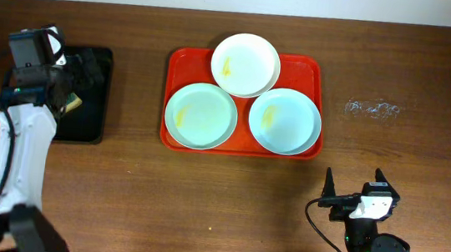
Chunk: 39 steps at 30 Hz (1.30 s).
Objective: Clean dirty plates on tray and stack at the side
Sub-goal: 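Reach the left gripper into the black tray and grasp the sponge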
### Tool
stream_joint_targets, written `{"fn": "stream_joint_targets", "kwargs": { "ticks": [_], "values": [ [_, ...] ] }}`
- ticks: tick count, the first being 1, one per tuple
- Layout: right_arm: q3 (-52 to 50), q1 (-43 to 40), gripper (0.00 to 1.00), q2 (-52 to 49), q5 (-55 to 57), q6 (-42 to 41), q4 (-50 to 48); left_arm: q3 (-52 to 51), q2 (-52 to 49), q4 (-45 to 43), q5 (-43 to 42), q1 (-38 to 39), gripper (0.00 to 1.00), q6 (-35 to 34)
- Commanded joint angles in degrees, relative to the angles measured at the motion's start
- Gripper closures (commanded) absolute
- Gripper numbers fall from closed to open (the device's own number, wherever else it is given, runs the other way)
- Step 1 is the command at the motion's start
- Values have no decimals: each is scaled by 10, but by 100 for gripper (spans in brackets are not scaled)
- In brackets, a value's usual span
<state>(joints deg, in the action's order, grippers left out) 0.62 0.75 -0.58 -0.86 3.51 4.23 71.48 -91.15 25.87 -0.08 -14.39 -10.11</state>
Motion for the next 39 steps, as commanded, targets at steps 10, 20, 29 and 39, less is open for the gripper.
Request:
{"fn": "stream_joint_targets", "kwargs": {
  "ticks": [10, 20, 29, 39],
  "values": [
    [-3, 4, 1, 4, 1, 2, 3, 290, -318, 196, 11, -69, 1, -56],
    [-3, 4, 1, 4, 1, 1, 3, 289, -401, 138, 13, -69, 20, -57],
    [-3, 4, 1, 4, 1, 1, 3, 292, -393, 139, 14, -72, 100, -56],
    [-3, 4, 1, 4, 1, 1, 3, 278, -268, 164, -21, -71, 100, -56]
  ]
}}
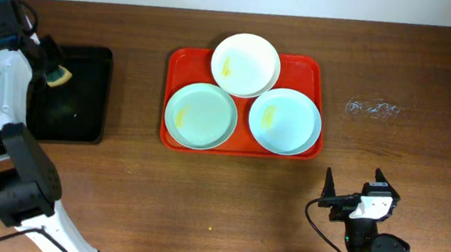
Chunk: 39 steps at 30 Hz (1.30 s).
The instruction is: Clean dirty plates on tray and stack at the side
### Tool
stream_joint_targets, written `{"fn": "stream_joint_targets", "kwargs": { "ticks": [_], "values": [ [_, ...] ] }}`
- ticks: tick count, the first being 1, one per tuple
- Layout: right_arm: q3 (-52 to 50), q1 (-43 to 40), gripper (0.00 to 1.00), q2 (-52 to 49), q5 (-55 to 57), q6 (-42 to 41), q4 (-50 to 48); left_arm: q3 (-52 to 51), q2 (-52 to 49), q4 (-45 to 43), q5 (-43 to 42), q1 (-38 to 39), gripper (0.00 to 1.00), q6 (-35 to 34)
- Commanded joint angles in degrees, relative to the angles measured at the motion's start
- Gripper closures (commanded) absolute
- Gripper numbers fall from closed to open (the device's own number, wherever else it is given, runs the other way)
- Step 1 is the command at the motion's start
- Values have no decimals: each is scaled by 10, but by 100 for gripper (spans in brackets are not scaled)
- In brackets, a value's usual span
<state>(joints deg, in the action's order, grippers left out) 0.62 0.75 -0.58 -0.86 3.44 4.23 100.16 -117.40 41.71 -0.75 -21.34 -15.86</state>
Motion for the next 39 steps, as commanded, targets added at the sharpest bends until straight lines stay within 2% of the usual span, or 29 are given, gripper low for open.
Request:
{"fn": "stream_joint_targets", "kwargs": {
  "ticks": [1, 4, 8, 11, 13, 16, 18, 22, 24, 28, 29, 30, 34, 39],
  "values": [
    [-3, 4, 1, 4, 1, 2, 3, -27, -19, 0, -14, -2, 100, 1],
    [-3, 4, 1, 4, 1, 2, 3, -42, -52, 2, -11, -2, 100, 2],
    [-3, 4, 1, 4, 1, 2, 3, -26, 54, 10, -50, -1, 100, 1],
    [-3, 4, 1, 4, 1, 2, 3, -26, 134, 14, -132, 10, 100, 2],
    [-3, 4, 1, 4, 1, 2, 3, -26, 153, 56, -200, 40, 100, 1],
    [-3, 4, 1, 4, 1, 2, 3, -42, 123, 97, -216, 135, 100, 2],
    [-3, 4, 1, 4, 1, 2, 3, -69, 78, 96, -200, 236, 100, 1],
    [-3, 4, 1, 4, 1, 2, 3, -80, -6, 84, -164, 346, 100, 1],
    [-3, 4, 1, 4, 1, 2, 3, -80, -40, 53, -157, 377, 100, 1],
    [-3, 4, 1, 4, 1, 2, 3, -80, -61, 12, -118, 392, 100, 1],
    [-3, 4, 1, 4, 1, 2, 3, -80, -61, 12, -118, 392, 92, 1],
    [-3, 4, 1, 4, 1, 2, 3, -80, -61, 10, -118, 393, 49, 1],
    [-3, 4, 1, 4, 1, 2, 3, -66, -58, 15, -150, 392, 46, 1],
    [-3, 4, 1, 4, 1, 2, 3, 6, 10, 85, -146, 351, 46, 1]
  ]
}}
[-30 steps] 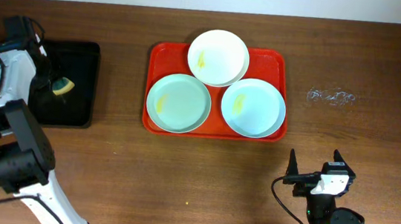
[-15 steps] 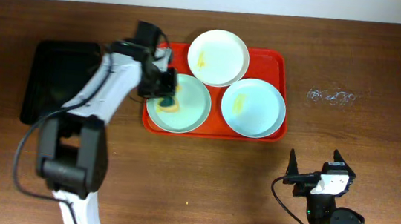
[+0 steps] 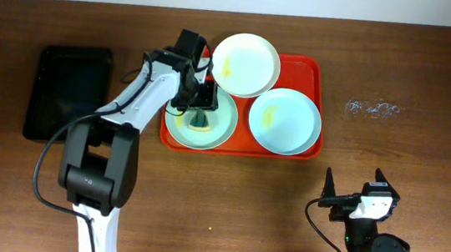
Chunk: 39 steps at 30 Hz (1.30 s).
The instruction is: Clean dirty plates on tray and stack at the side
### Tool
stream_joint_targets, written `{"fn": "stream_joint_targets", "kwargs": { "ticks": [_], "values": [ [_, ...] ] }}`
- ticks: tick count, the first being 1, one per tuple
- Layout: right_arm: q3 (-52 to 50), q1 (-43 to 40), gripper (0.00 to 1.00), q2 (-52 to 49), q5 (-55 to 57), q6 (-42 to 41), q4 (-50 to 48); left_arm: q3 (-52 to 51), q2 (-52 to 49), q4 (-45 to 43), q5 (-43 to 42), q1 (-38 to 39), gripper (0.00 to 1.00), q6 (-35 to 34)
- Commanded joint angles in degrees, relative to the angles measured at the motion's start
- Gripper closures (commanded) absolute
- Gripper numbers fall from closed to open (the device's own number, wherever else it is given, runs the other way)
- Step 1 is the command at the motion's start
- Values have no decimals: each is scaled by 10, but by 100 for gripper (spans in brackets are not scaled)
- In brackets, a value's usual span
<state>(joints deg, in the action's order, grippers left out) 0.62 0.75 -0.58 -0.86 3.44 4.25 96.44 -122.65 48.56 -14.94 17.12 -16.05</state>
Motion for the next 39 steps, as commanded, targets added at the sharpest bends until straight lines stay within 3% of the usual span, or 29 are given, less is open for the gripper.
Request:
{"fn": "stream_joint_targets", "kwargs": {
  "ticks": [1, 4, 6, 9, 10, 14, 16, 22, 24, 26, 28, 30, 32, 34, 35, 37, 39],
  "values": [
    [-3, 4, 1, 4, 1, 2, 3, 45, 78, 20, -3, -43, 46, 3],
    [-3, 4, 1, 4, 1, 2, 3, 45, 124, 37, -2, -90, 44, 3],
    [-3, 4, 1, 4, 1, 2, 3, 44, 131, 60, 20, -130, 35, 3],
    [-3, 4, 2, 4, 1, 2, 3, 44, 130, 87, 62, -177, 6, 3],
    [-3, 4, 1, 4, 1, 2, 3, 44, 130, 87, 63, -188, 0, 3],
    [-3, 4, 1, 4, 1, 2, 3, 44, 130, 88, 86, -235, 1, 3],
    [-3, 4, 1, 4, 41, 41, 2, 44, 130, 96, 86, -250, 1, 3],
    [-3, 4, 1, 4, 21, 30, -15, 44, 130, 103, 85, -251, 1, 3],
    [-3, 4, 1, 4, -177, -79, -127, 44, 130, 105, 83, -251, 0, 3],
    [-3, 4, 1, 4, -277, -89, -211, 44, 130, 109, 83, -251, 1, 3],
    [-3, 4, 1, 4, -292, -106, -283, 44, 130, 112, 83, -251, 1, 3],
    [-3, 4, 1, 4, -298, -194, -414, 44, 130, 112, 83, -251, 1, 3],
    [31, 4, 1, 3, -215, -226, -486, 44, 130, 112, 83, -251, 1, 3],
    [112, 3, 1, -17, -195, -205, -393, 44, 130, 112, 83, -251, 1, 3],
    [181, 4, 1, -47, -195, -186, -287, 44, 130, 112, 83, -251, 1, 3],
    [388, 4, 1, -198, -196, -172, 27, 44, 130, 114, 83, -251, 1, 3],
    [531, 4, 1, -334, -234, -172, 190, 44, 130, 116, 83, -251, 1, 3]
  ]
}}
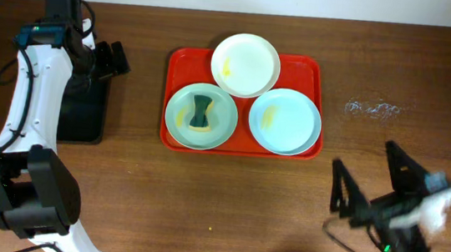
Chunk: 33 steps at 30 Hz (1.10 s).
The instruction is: Clean dirty plates on tray and stack at the side
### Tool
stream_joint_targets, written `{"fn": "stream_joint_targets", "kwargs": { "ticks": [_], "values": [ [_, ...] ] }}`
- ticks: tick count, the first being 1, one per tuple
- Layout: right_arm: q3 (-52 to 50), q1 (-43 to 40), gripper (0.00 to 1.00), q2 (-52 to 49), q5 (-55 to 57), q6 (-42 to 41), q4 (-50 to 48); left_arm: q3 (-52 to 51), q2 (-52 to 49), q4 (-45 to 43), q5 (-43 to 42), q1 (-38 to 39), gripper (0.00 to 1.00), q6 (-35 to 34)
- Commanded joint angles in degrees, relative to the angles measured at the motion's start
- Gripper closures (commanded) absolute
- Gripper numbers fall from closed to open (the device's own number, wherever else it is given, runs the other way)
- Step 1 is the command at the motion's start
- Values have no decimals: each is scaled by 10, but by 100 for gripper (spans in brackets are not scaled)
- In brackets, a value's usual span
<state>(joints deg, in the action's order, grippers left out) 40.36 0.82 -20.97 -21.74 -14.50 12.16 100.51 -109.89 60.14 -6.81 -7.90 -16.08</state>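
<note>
Three plates with yellow smears sit on the red tray (320, 69): a white plate (245, 64) at the back, a pale green plate (183, 117) front left, and a light blue plate (285, 120) front right. A dark green sponge (202, 113) lies on the green plate. Far to the left, my left gripper (118, 58) is open and empty over the right edge of the black tray (75, 114). Near the table's front right, my right gripper (371, 181) is open and empty, well apart from the plates.
A crumpled bit of clear plastic (372, 109) lies on the wooden table right of the red tray. The left arm stretches along the table's left side.
The left gripper has let go of the sponge, which now lies on the green plate, and is back at the black tray. The right arm has moved right and shows larger, its fingers spread wide.
The left gripper was over the black tray at the sponge. Then it held the sponge at the tray's upper left corner. After that it pressed the sponge on the green plate. Now the sponge rests there alone and the right arm has shifted from its resting pose.
</note>
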Motion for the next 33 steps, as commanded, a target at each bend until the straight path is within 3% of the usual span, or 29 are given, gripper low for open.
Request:
{"fn": "stream_joint_targets", "kwargs": {
  "ticks": [1, 3, 5, 7, 9, 12, 14, 19, 26, 27, 28, 33],
  "values": [
    [211, 3, 1, -211, -90, -1, 168, 4, 2, 2, 2, 0, 1, 3],
    [275, 3, 1, -314, -294, -22, 191, 4, 2, 5, 2, 0, 0, 3],
    [278, 13, 1, -402, -376, -71, 125, 4, 2, 6, 1, 0, 1, 3],
    [278, 69, 1, -478, -242, -70, 189, 4, 2, 6, -11, 0, 0, 3],
    [288, 150, 1, -539, 17, -109, 279, 4, 2, 6, -11, 0, 1, 3],
    [365, 184, 1, -635, 66, -110, 390, 4, 2, 6, -11, 0, 1, 3],
    [451, 185, 1, -712, 35, -96, 449, 4, 2, 6, -11, 0, 0, 3],
    [449, 226, 1, -744, 17, -96, 352, 4, 2, 9, -11, 0, 1, 3],
    [449, 250, 1, -842, 96, -106, 263, 0, 2, 17, -11, 2, 1, 3],
    [449, 250, 9, -861, 96, -106, 249, -2, 2, 17, -11, 4, 1, 3],
    [449, 251, 31, -884, 96, -95, 226, -2, 2, 17, -11, 9, 1, 3],
    [449, 251, 30, -951, 136, -82, 180, -3, 2, 16, -9, 36, 1, 4]
  ]
}}
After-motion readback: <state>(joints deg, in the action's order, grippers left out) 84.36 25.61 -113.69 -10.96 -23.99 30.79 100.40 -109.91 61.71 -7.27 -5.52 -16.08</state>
